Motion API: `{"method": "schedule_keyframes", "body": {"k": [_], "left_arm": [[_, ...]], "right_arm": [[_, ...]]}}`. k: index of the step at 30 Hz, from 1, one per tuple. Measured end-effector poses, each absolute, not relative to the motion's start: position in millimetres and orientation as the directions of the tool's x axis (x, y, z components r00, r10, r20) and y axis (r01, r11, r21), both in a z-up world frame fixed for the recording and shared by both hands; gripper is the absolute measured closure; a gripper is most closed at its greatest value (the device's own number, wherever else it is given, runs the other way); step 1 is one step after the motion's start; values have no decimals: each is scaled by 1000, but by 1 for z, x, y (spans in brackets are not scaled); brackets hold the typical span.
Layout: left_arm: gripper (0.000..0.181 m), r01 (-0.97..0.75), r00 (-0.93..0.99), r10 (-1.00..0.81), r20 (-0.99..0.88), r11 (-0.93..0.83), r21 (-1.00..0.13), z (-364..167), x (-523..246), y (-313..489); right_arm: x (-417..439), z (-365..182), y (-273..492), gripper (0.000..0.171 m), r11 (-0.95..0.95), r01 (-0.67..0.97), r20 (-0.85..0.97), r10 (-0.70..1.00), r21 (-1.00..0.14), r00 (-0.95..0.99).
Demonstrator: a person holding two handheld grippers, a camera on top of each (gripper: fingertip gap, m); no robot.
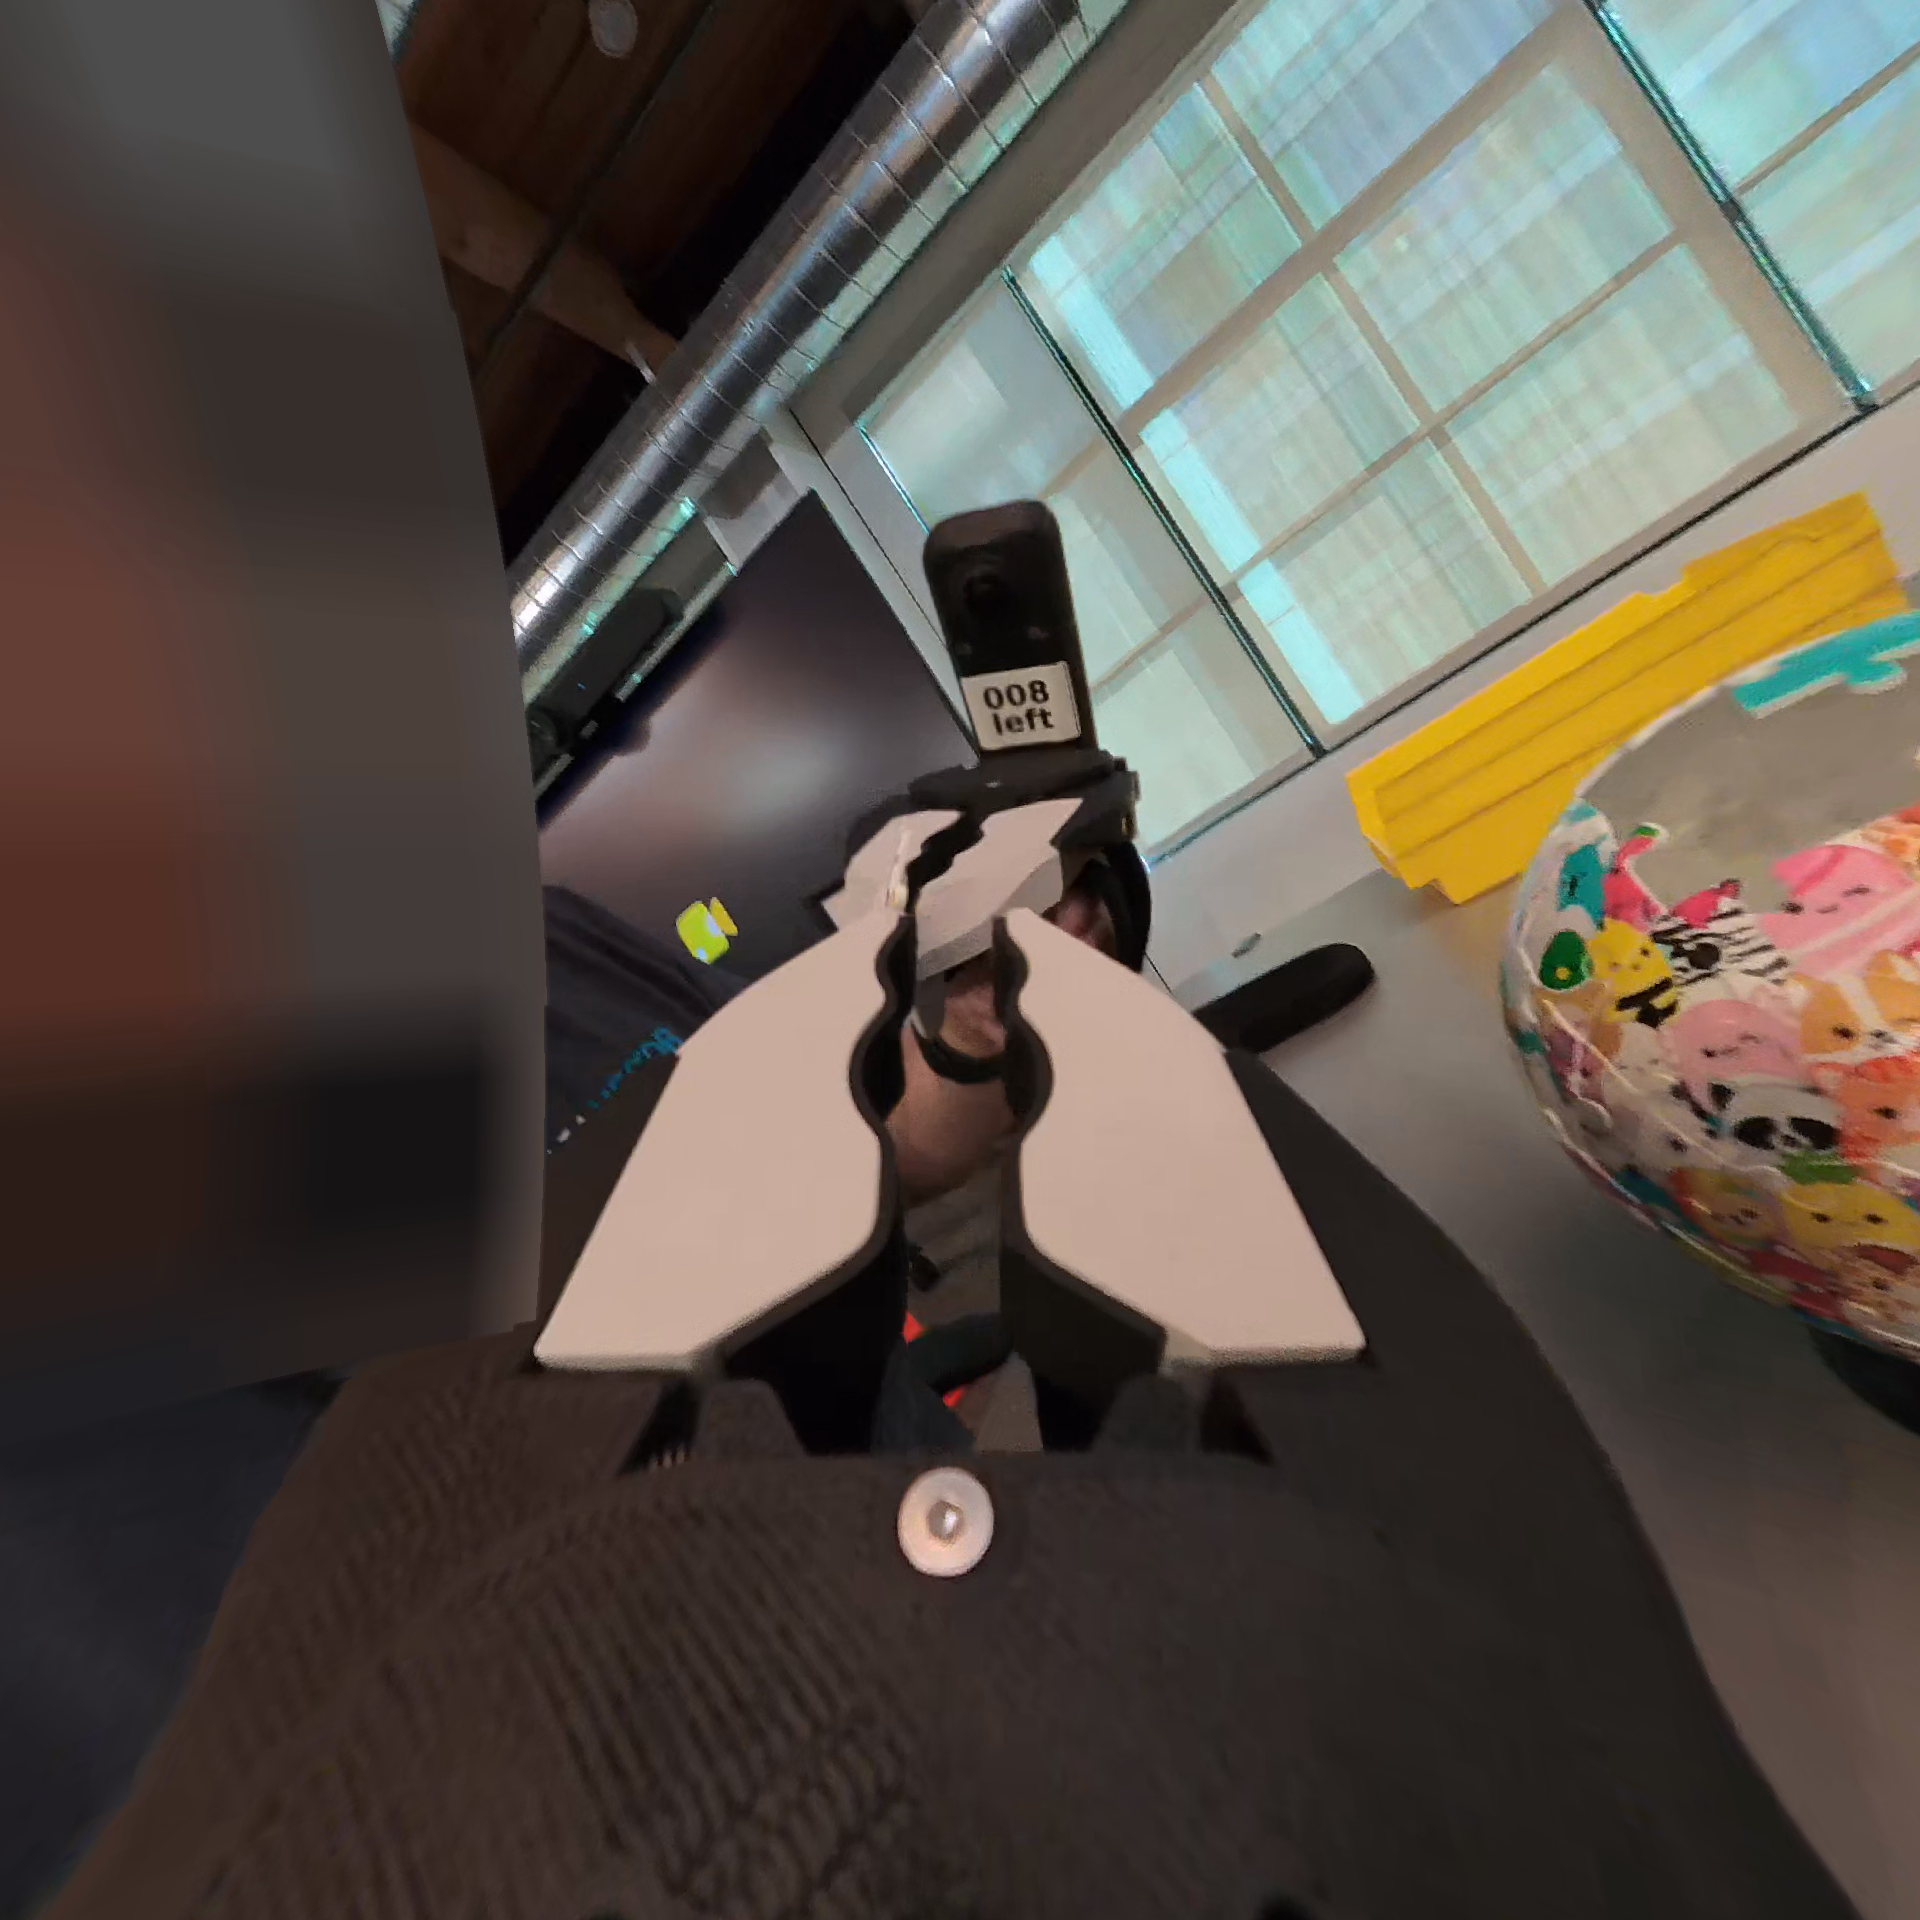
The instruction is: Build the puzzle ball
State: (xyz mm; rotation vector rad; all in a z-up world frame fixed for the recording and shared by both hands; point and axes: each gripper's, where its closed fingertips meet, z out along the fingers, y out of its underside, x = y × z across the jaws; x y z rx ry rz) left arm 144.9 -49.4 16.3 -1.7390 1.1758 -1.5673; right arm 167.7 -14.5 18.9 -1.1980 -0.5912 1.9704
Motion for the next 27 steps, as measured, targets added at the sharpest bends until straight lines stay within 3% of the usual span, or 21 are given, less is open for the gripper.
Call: {"method": "schedule_keyframes", "body": {"k": [7, 10, 13, 17, 18, 20, 25, 27], "left_arm": [[180, -405, -59, -802, 594, -525, -749, 12, 129, -51], [180, -482, -56, -799, 599, -504, -717, 6, 127, -55], [180, -557, -61, -786, 615, -484, -675, -1, 127, -61], [180, -618, -66, -795, 602, -441, -650, -10, 129, -66], [180, -624, -68, -800, 597, -433, -651, -11, 129, -66], [180, -635, -70, -811, 581, -413, -653, -13, 129, -66], [180, -606, -65, -879, 472, -341, -719, -9, 129, -55], [165, -560, 9, -931, 365, -307, -770, -6, 128, -39]], "right_arm": [[152, 13, -30, 157, -557, -38, -520, 796, -830, -309], [146, 12, -35, 149, -478, 95, -483, 822, -873, -303], [140, 8, -34, 141, -398, 201, -442, 847, -895, -295], [135, 3, -45, 145, -360, 305, -460, 802, -882, -381], [134, -1, -47, 146, -355, 321, -464, 797, -878, -387], [134, -5, -52, 167, -331, 320, -446, 793, -887, -415], [135, -3, -49, 169, -400, 251, -470, 795, -881, -383], [134, 6, -38, 169, -471, 128, -486, 818, -873, -309]]}}
